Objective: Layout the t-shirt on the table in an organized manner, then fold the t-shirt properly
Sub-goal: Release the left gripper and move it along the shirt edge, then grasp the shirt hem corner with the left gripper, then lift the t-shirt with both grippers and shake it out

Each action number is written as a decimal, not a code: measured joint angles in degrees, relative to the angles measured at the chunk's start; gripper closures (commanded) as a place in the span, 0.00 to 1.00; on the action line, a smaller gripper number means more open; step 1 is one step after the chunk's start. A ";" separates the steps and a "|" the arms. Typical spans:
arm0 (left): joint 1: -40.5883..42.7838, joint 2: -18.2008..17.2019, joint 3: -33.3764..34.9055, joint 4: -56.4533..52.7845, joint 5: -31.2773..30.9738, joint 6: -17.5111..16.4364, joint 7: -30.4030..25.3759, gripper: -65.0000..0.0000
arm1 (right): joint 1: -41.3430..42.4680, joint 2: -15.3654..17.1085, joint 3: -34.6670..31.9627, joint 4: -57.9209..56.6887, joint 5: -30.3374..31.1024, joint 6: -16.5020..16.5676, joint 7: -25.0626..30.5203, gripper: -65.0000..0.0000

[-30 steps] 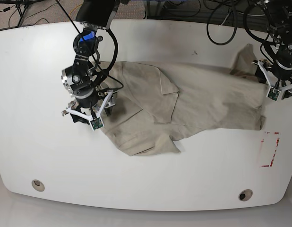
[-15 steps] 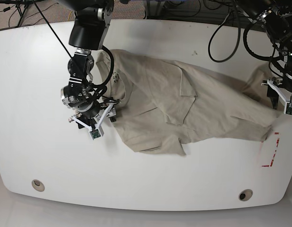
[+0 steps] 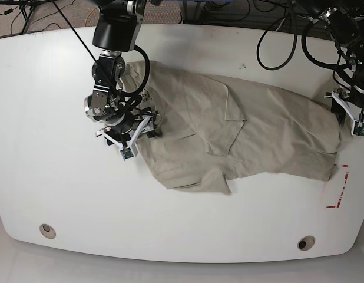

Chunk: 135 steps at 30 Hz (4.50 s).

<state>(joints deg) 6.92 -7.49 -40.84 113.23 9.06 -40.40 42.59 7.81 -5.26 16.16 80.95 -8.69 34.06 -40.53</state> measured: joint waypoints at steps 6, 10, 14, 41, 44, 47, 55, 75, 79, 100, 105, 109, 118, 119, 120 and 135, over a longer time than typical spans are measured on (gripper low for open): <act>-0.28 -0.37 -0.15 -0.02 -0.07 0.02 -0.37 0.34 | 0.76 -0.81 -0.20 -0.42 0.17 0.35 0.02 0.39; -0.31 -1.03 0.07 -0.11 -0.07 -0.02 -0.37 0.34 | 1.22 -0.94 0.00 -1.84 0.04 -0.17 0.22 0.39; -2.21 -2.25 0.09 -0.15 -0.02 -0.13 -0.35 0.34 | 1.62 -0.96 0.00 -2.67 0.15 0.07 0.87 0.40; -23.12 -7.32 -0.13 -33.59 1.97 0.31 -1.97 0.33 | 1.88 -0.57 -0.04 -4.42 1.16 0.48 1.70 0.98; -25.97 -7.72 -0.44 -38.75 2.56 0.57 -4.31 0.33 | 1.90 -0.50 -0.04 -4.39 1.25 0.50 1.79 0.98; -28.26 -8.24 0.09 -44.28 2.12 0.42 -7.17 0.33 | 1.90 -0.52 -0.04 -4.39 1.22 0.48 1.75 0.98; -34.58 -10.67 0.50 -61.48 2.45 5.25 -14.27 0.23 | 1.88 -0.52 -0.02 -4.39 1.22 0.50 1.75 0.98; -43.56 -15.13 9.62 -93.44 1.95 14.88 -32.26 0.20 | 2.05 -0.59 -0.04 -4.37 1.05 0.50 1.70 0.98; -44.63 -14.93 9.88 -95.01 1.90 14.86 -33.09 0.21 | 2.01 -0.59 -0.04 -4.37 1.01 0.50 2.29 0.98; -45.13 -14.56 13.79 -92.37 1.70 13.33 -32.70 1.00 | 1.92 0.66 -0.11 -4.46 1.01 0.68 3.23 0.98; -43.50 -13.44 13.46 -84.06 1.77 8.00 -29.66 1.00 | 1.70 0.59 -0.13 -3.02 0.61 0.68 2.80 1.00; -40.59 -11.52 11.47 -72.98 1.68 3.06 -22.88 1.00 | 1.22 0.50 -0.15 0.70 0.11 0.83 2.45 1.00; -33.81 -8.31 7.08 -46.90 2.56 0.72 -9.97 1.00 | 1.42 1.53 -0.20 6.23 -0.09 0.68 0.72 1.00; -33.44 -7.74 7.10 -43.56 2.64 0.66 -7.63 1.00 | 1.64 1.99 -0.46 6.69 0.00 0.76 -0.07 1.00; -33.40 -7.45 7.21 -41.35 2.40 0.11 -6.86 1.00 | 2.12 2.43 -0.48 7.02 0.00 1.22 -0.81 1.00; -36.50 -5.42 7.87 -15.82 0.00 0.24 10.32 1.00 | 14.29 9.90 -0.39 7.82 0.17 0.94 -3.06 1.00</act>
<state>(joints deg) -29.58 -12.91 -32.97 97.41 9.06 -40.16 52.90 22.11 4.64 15.77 88.77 -8.51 35.00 -43.59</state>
